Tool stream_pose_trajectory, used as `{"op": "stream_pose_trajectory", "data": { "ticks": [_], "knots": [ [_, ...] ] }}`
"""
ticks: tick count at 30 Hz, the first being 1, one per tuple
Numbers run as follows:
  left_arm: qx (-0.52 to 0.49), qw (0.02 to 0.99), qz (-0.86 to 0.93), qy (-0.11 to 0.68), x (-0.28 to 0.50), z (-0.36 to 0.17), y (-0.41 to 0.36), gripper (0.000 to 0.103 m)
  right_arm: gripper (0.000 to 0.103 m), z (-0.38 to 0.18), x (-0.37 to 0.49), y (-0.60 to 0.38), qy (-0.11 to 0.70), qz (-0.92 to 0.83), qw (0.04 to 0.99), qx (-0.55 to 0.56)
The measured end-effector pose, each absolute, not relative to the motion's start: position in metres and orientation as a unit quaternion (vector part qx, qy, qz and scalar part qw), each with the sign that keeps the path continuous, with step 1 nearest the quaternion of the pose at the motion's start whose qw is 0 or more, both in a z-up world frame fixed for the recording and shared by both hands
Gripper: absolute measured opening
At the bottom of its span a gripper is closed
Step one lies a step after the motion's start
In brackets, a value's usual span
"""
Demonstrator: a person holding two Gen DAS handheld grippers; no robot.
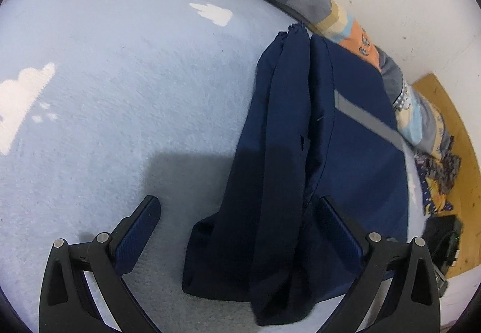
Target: Fold large clothes
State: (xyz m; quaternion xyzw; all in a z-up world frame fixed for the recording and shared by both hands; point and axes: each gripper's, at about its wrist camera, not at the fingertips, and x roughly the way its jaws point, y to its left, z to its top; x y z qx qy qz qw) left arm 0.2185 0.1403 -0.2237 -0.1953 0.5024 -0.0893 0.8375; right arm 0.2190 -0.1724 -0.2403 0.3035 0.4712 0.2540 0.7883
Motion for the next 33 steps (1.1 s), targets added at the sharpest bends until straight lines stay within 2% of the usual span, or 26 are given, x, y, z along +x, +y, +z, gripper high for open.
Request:
{"op": "stream_pose_trajectory", "data": {
  "ticks": [2, 5, 8, 11, 12, 18, 22, 23, 24, 26, 30, 33],
  "knots": [
    [-0.18, 0.841, -0.084, 0.503, 0.217, -0.222, 0.138, 0.103, 0.052, -0.232, 0.221, -0.159, 0.487, 0.234, 0.811, 0.225],
    [-0.148, 0.859, -0.063, 0.485, 0.213, -0.209, 0.138, 0.103, 0.043, -0.218, 0.223, -0.155, 0.502, 0.221, 0.817, 0.175],
    [-0.1, 0.888, -0.049, 0.447, 0.206, -0.183, 0.129, 0.103, 0.042, -0.208, 0.233, -0.157, 0.529, 0.231, 0.807, 0.127],
    [-0.062, 0.908, -0.061, 0.41, 0.202, -0.16, 0.112, 0.103, 0.052, -0.204, 0.242, -0.173, 0.555, 0.244, 0.781, 0.15],
    [-0.049, 0.913, -0.067, 0.399, 0.204, -0.153, 0.102, 0.103, 0.052, -0.198, 0.242, -0.175, 0.552, 0.247, 0.783, 0.144],
    [0.023, 0.912, -0.119, 0.392, 0.257, -0.137, 0.038, 0.103, 0.052, -0.141, 0.243, -0.185, 0.5, 0.21, 0.836, 0.079],
    [0.03, 0.909, -0.135, 0.393, 0.309, -0.15, 0.01, 0.103, 0.053, -0.111, 0.285, -0.196, 0.447, 0.183, 0.87, 0.104],
    [0.032, 0.908, -0.126, 0.399, 0.329, -0.16, 0.006, 0.103, 0.048, -0.107, 0.303, -0.199, 0.43, 0.18, 0.876, 0.125],
    [0.025, 0.905, -0.122, 0.407, 0.341, -0.167, 0.005, 0.103, 0.034, -0.107, 0.318, -0.198, 0.418, 0.172, 0.881, 0.137],
    [0.001, 0.899, -0.101, 0.427, 0.372, -0.186, 0.012, 0.103, 0.023, -0.116, 0.355, -0.189, 0.396, 0.178, 0.885, 0.169],
    [-0.005, 0.898, -0.067, 0.434, 0.39, -0.215, 0.031, 0.103, 0.019, -0.159, 0.413, -0.166, 0.421, 0.15, 0.874, 0.188],
    [-0.055, 0.882, -0.076, 0.461, 0.398, -0.237, 0.049, 0.103, 0.015, -0.21, 0.443, -0.151, 0.499, 0.109, 0.847, 0.146]
  ]
}}
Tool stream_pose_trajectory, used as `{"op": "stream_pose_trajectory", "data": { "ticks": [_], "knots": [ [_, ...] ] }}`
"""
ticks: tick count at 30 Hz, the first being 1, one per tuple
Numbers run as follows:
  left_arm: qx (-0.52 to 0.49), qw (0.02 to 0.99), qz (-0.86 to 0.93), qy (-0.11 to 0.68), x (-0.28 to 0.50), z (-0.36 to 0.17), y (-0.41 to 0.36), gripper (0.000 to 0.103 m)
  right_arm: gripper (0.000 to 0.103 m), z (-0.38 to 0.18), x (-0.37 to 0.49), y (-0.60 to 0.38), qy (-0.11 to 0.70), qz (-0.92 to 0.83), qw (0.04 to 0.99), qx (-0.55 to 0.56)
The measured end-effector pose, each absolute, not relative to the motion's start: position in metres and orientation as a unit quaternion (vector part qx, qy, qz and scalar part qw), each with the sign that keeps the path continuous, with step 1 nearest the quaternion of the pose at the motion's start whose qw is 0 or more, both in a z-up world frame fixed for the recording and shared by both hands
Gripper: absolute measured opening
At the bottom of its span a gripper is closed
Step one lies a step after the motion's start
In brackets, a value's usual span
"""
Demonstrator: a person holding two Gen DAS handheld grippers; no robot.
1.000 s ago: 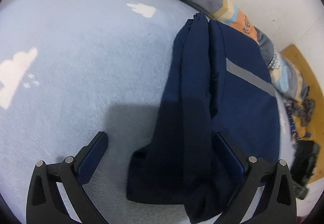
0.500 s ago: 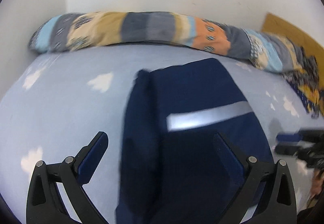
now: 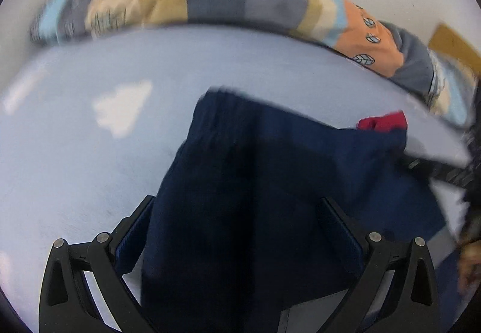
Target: Fold large clothes
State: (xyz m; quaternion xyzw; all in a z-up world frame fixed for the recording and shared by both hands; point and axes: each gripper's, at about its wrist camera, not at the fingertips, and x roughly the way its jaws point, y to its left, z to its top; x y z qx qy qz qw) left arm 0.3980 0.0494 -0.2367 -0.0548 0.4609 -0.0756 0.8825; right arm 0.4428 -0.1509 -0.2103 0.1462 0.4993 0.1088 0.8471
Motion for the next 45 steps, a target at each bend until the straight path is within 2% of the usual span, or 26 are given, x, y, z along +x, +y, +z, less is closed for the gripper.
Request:
{"op": "stream_pose_trajectory", "data": {
  "ticks": [4, 5, 6, 7, 8, 13, 14, 15, 17, 19, 22, 26, 32, 41, 43, 44, 45],
  "knots": [
    [-0.088, 0.885, -0.074, 0.452, 0.395, -0.23, 0.062, 0.103, 0.015, -0.21, 0.438, -0.166, 0.488, 0.135, 0.843, 0.183],
    [-0.092, 0.888, -0.078, 0.443, 0.388, -0.222, 0.064, 0.103, 0.018, -0.202, 0.43, -0.171, 0.478, 0.138, 0.846, 0.193],
    [-0.101, 0.89, -0.082, 0.437, 0.382, -0.216, 0.068, 0.103, 0.028, -0.194, 0.419, -0.174, 0.467, 0.142, 0.849, 0.202],
    [-0.11, 0.891, -0.085, 0.432, 0.373, -0.21, 0.073, 0.103, 0.033, -0.183, 0.406, -0.177, 0.457, 0.152, 0.852, 0.205],
    [-0.114, 0.892, -0.086, 0.428, 0.366, -0.206, 0.078, 0.103, 0.037, -0.17, 0.385, -0.177, 0.446, 0.163, 0.859, 0.191],
    [-0.08, 0.887, -0.07, 0.449, 0.316, -0.2, 0.079, 0.103, 0.037, -0.159, 0.301, -0.145, 0.457, 0.196, 0.863, 0.093],
    [-0.074, 0.882, -0.071, 0.46, 0.304, -0.205, 0.077, 0.103, 0.049, -0.167, 0.282, -0.136, 0.465, 0.185, 0.864, 0.056],
    [-0.073, 0.875, -0.073, 0.472, 0.294, -0.21, 0.077, 0.103, 0.065, -0.175, 0.269, -0.134, 0.476, 0.18, 0.86, 0.035],
    [-0.061, 0.866, -0.067, 0.492, 0.267, -0.219, 0.073, 0.103, 0.072, -0.188, 0.252, -0.133, 0.521, 0.186, 0.832, 0.043],
    [-0.035, 0.866, -0.072, 0.493, 0.245, -0.219, 0.067, 0.103, 0.068, -0.18, 0.233, -0.141, 0.519, 0.19, 0.829, 0.082],
    [-0.012, 0.867, -0.088, 0.491, 0.217, -0.213, 0.066, 0.103, 0.068, -0.151, 0.198, -0.145, 0.492, 0.193, 0.845, 0.079],
    [-0.032, 0.863, -0.091, 0.497, 0.201, -0.207, 0.082, 0.103, 0.072, -0.14, 0.174, -0.174, 0.471, 0.215, 0.839, 0.166],
    [-0.137, 0.852, -0.076, 0.5, 0.201, -0.201, 0.12, 0.103, 0.073, -0.16, 0.174, -0.214, 0.477, 0.218, 0.794, 0.308],
    [-0.255, 0.831, -0.076, 0.488, 0.21, -0.204, 0.155, 0.103, 0.073, -0.166, 0.184, -0.214, 0.481, 0.224, 0.777, 0.337],
    [-0.254, 0.833, -0.072, 0.486, 0.212, -0.204, 0.155, 0.103, 0.069, -0.161, 0.184, -0.206, 0.472, 0.244, 0.78, 0.331],
    [-0.25, 0.834, -0.072, 0.486, 0.213, -0.203, 0.153, 0.103, 0.06, -0.153, 0.183, -0.198, 0.461, 0.26, 0.787, 0.318],
    [-0.245, 0.836, -0.073, 0.486, 0.213, -0.203, 0.152, 0.103, 0.058, -0.143, 0.18, -0.191, 0.45, 0.276, 0.794, 0.302]
  ]
}}
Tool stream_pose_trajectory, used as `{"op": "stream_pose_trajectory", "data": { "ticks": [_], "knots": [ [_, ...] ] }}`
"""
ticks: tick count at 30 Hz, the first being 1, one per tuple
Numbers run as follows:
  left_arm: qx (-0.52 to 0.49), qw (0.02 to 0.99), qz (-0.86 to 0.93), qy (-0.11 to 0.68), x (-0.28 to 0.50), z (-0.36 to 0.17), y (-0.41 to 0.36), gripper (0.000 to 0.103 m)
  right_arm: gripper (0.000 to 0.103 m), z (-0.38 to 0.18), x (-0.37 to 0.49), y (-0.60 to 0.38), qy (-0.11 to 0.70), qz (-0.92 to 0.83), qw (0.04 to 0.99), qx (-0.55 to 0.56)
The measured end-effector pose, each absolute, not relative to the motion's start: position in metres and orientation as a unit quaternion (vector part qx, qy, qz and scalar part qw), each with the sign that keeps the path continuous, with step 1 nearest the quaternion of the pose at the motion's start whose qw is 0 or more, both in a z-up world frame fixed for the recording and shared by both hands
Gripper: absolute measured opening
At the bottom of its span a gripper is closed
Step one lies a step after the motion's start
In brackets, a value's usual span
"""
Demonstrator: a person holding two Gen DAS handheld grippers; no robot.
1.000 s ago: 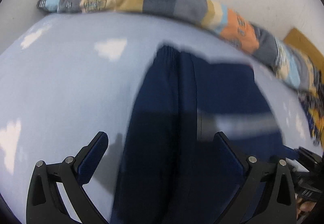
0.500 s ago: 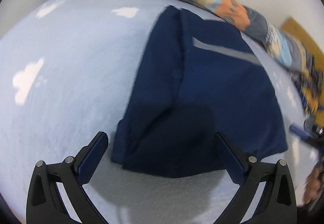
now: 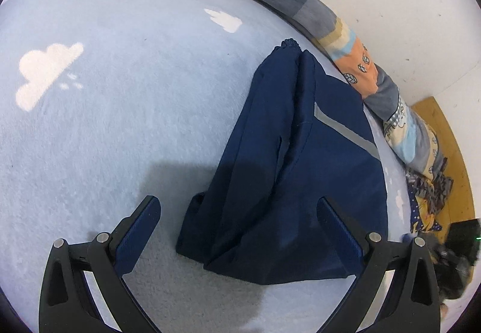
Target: Fold large clothes
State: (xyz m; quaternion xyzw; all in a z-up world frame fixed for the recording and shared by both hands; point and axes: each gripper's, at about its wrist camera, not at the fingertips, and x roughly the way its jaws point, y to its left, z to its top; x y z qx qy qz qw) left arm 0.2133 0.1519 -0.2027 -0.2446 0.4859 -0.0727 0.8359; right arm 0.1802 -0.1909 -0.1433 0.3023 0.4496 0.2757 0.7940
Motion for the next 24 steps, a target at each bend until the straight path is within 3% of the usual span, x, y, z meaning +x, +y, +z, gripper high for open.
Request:
{"op": "stream_pose_trajectory", "data": {
  "ticks": [4, 6, 9, 11, 13, 14, 15, 24],
  "knots": [
    [-0.216, 0.842, -0.075, 0.489, 0.217, -0.202, 0.144, 0.103, 0.05, -0.155, 0.176, -0.162, 0.489, 0.302, 0.775, 0.263],
    [-0.201, 0.843, -0.076, 0.492, 0.218, -0.204, 0.139, 0.103, 0.029, -0.19, 0.18, -0.157, 0.531, 0.281, 0.753, 0.267],
    [-0.176, 0.846, -0.079, 0.496, 0.219, -0.204, 0.132, 0.103, 0.027, -0.212, 0.186, -0.163, 0.552, 0.271, 0.724, 0.312],
    [-0.159, 0.852, -0.085, 0.492, 0.218, -0.2, 0.127, 0.103, 0.033, -0.191, 0.184, -0.168, 0.526, 0.286, 0.736, 0.315],
    [-0.151, 0.856, -0.092, 0.486, 0.219, -0.197, 0.126, 0.103, 0.055, -0.167, 0.181, -0.177, 0.488, 0.305, 0.757, 0.311],
    [-0.152, 0.857, -0.096, 0.483, 0.22, -0.196, 0.126, 0.103, 0.075, -0.16, 0.181, -0.183, 0.474, 0.299, 0.77, 0.306],
    [-0.16, 0.855, -0.098, 0.484, 0.222, -0.197, 0.128, 0.103, 0.083, -0.158, 0.182, -0.189, 0.467, 0.285, 0.781, 0.3],
    [-0.291, 0.8, -0.119, 0.512, 0.242, -0.224, 0.157, 0.103, 0.083, -0.226, 0.206, -0.236, 0.498, 0.199, 0.747, 0.394]
  ]
}}
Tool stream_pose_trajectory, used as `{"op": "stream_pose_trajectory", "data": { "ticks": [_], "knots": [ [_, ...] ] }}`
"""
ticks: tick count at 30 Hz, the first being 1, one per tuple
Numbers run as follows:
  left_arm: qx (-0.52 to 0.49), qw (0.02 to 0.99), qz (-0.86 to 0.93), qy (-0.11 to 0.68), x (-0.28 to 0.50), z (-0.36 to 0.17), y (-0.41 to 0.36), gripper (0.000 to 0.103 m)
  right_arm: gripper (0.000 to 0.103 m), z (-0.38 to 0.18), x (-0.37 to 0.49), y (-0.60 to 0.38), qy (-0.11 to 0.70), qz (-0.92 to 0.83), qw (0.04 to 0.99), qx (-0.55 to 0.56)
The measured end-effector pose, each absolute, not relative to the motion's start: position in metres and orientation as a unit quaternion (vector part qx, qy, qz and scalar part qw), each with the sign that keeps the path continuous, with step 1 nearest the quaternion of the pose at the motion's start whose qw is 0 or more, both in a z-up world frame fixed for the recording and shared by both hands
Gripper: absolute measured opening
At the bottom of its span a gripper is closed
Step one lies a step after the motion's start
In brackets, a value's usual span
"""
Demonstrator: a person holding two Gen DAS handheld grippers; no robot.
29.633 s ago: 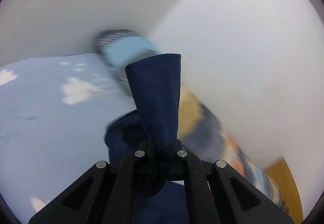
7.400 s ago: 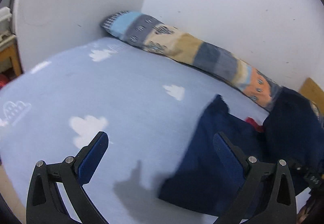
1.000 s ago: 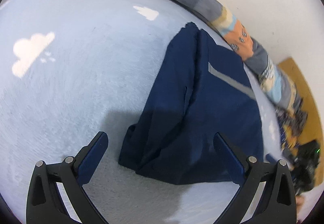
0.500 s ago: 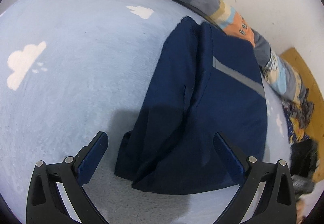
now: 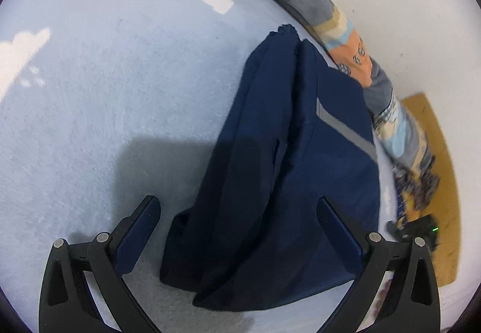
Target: Fold large clothes
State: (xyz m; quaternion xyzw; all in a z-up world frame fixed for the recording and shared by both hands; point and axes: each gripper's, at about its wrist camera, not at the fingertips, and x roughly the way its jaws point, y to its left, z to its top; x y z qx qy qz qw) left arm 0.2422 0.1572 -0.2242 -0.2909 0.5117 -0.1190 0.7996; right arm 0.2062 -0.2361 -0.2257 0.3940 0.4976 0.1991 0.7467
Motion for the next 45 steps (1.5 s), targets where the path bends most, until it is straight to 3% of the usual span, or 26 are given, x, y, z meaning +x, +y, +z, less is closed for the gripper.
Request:
{"op": "stream_pose_trajectory", "data": {
  "ticks": [13, 17, 24, 25, 27, 29, 30, 31, 33, 45],
  "knots": [
    [-0.278, 0.789, -0.153, 0.525, 0.282, -0.234, 0.142, 0.103, 0.084, -0.247, 0.239, -0.201, 0.493, 0.273, 0.726, 0.394],
    [-0.26, 0.792, -0.158, 0.529, 0.295, -0.235, 0.132, 0.103, 0.088, -0.247, 0.255, -0.187, 0.495, 0.284, 0.731, 0.375],
    [-0.225, 0.813, -0.134, 0.519, 0.313, -0.229, 0.096, 0.103, 0.086, -0.242, 0.266, -0.172, 0.498, 0.303, 0.752, 0.306],
    [-0.2, 0.82, -0.137, 0.518, 0.312, -0.226, 0.084, 0.101, 0.082, -0.237, 0.264, -0.166, 0.497, 0.295, 0.769, 0.274],
    [-0.131, 0.841, -0.114, 0.513, 0.305, -0.219, 0.06, 0.089, 0.062, -0.232, 0.259, -0.158, 0.495, 0.271, 0.795, 0.22],
    [-0.107, 0.853, -0.106, 0.499, 0.298, -0.21, 0.048, 0.075, 0.053, -0.222, 0.251, -0.158, 0.479, 0.26, 0.816, 0.193],
    [-0.105, 0.857, -0.102, 0.495, 0.295, -0.206, 0.047, 0.069, 0.049, -0.219, 0.249, -0.157, 0.474, 0.257, 0.823, 0.179],
    [-0.104, 0.861, -0.097, 0.488, 0.291, -0.2, 0.047, 0.054, 0.048, -0.214, 0.245, -0.156, 0.468, 0.251, 0.831, 0.162],
    [-0.103, 0.869, -0.102, 0.474, 0.282, -0.189, 0.048, 0.043, 0.045, -0.202, 0.236, -0.151, 0.455, 0.244, 0.846, 0.134],
    [-0.065, 0.868, -0.198, 0.452, 0.205, -0.149, -0.028, 0.04, 0.044, -0.143, 0.156, -0.181, 0.427, 0.218, 0.874, 0.073]
  ]
}}
